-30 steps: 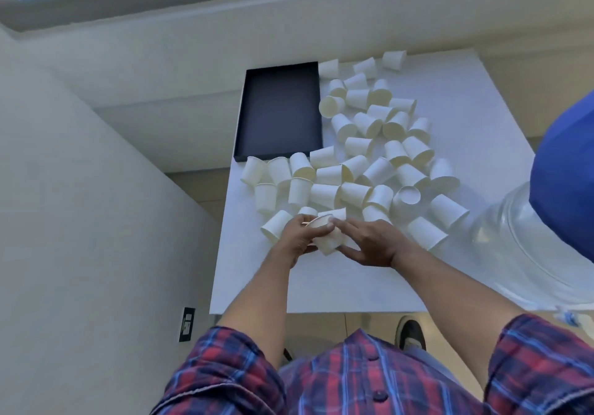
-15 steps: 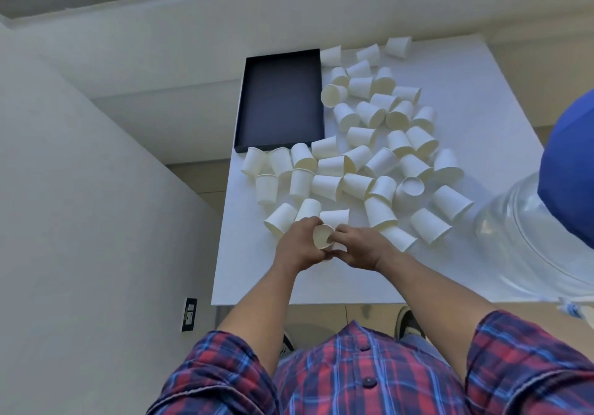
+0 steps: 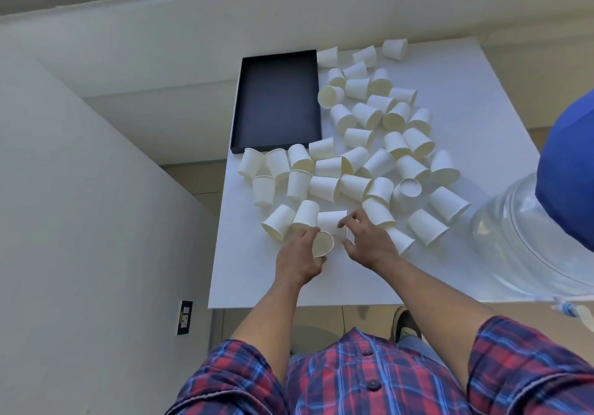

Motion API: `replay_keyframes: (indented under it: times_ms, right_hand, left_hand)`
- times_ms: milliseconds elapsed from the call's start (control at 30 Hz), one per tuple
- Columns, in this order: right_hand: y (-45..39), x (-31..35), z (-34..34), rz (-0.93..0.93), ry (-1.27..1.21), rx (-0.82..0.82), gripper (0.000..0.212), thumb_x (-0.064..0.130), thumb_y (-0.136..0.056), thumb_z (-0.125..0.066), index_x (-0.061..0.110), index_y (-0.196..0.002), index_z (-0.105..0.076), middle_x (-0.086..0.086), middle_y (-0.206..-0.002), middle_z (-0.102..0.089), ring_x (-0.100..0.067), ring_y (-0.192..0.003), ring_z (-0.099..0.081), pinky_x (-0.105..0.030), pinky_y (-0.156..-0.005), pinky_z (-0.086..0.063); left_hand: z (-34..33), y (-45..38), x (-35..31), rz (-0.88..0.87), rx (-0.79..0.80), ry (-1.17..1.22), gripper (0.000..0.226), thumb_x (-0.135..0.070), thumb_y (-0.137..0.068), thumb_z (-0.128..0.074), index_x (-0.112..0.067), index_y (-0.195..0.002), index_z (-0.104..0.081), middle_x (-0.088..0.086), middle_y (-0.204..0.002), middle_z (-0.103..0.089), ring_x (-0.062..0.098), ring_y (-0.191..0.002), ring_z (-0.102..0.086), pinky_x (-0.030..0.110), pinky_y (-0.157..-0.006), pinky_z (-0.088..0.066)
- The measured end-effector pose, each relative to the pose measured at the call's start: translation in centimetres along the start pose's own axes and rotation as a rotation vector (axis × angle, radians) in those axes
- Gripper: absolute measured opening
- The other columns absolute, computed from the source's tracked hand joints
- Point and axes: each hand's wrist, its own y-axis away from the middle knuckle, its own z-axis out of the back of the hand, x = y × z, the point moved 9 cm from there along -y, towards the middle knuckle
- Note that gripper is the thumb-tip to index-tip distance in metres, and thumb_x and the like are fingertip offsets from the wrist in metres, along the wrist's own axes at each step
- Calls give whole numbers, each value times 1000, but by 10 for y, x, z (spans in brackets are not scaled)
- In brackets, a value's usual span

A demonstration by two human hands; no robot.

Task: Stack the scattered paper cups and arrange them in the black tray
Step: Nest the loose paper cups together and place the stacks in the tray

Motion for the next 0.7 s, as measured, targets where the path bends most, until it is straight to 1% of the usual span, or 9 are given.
replay_keyframes:
  times_ms: [100,167,200,267,333,367,500,600,700]
  right_hand:
    - [-4,-11,-10,-158,-141,53,36,25,-90,-66,25,-127,-63,5,-133,-44,-21,-91,-65,-37,-82,-54]
    - [-6,-14,-18,-217,-283,83,42,21,-90,-68,21,-131,-65,5,-138,-48,-21,-103,-64,-36,-96,-50]
    - [-7,-15,-21,-234,-339,89,42,17,-89,-69,18,-131,-66,4,-140,-51,-23,-105,-64,-34,-98,-49]
    - [-5,-19,-22,-272,-441,68,35,13,-89,-69,14,-124,-69,4,-134,-58,-22,-96,-67,-30,-90,-51]
    - [-1,-25,-16,-320,-509,-2,23,13,-89,-69,17,-112,-73,6,-123,-64,-19,-83,-68,-26,-77,-51]
    - [0,-28,-11,-341,-530,-52,18,13,-90,-68,21,-105,-74,6,-116,-67,-18,-79,-69,-26,-73,-52]
    - [6,-35,16,-371,-623,-240,23,13,-89,-67,35,-87,-71,17,-92,-70,-21,-70,-67,-32,-71,-57]
    - [5,-26,34,-300,-715,-319,28,14,-88,-67,41,-86,-65,20,-88,-67,-24,-67,-64,-30,-63,-56]
    - [1,-12,43,-217,-848,-348,29,9,-89,-67,37,-95,-63,9,-87,-66,-22,-72,-67,-27,-66,-60]
  left_hand:
    - [-4,-3,-7,6,32,4,74,-34,-87,-76,-29,-153,-41,-5,-149,-48,22,-134,-49,41,-93,-54]
    - [-6,-4,-9,14,46,16,74,-34,-87,-77,-31,-152,-42,-3,-147,-52,24,-131,-51,41,-92,-54]
    - [-7,-4,-9,18,52,21,73,-34,-87,-77,-31,-151,-42,-3,-145,-54,24,-129,-52,41,-91,-55]
    - [-7,-4,-8,18,49,20,71,-36,-86,-77,-31,-148,-42,-3,-141,-56,24,-126,-55,40,-89,-55]
    - [-5,-4,-4,27,40,24,70,-37,-86,-76,-32,-147,-42,-6,-140,-56,23,-123,-56,39,-87,-55]
    - [-4,-4,0,37,35,29,70,-37,-86,-75,-32,-148,-42,-7,-141,-55,23,-122,-57,39,-87,-55]
    - [-1,-3,10,79,15,60,74,-36,-85,-77,-30,-149,-41,-6,-141,-51,25,-118,-59,39,-85,-55]
    - [0,-3,12,94,12,92,76,-35,-83,-79,-30,-149,-42,-6,-141,-48,25,-118,-59,39,-84,-54]
    - [-1,-3,10,102,18,112,78,-33,-83,-79,-34,-151,-41,-7,-142,-47,23,-120,-58,39,-85,-54]
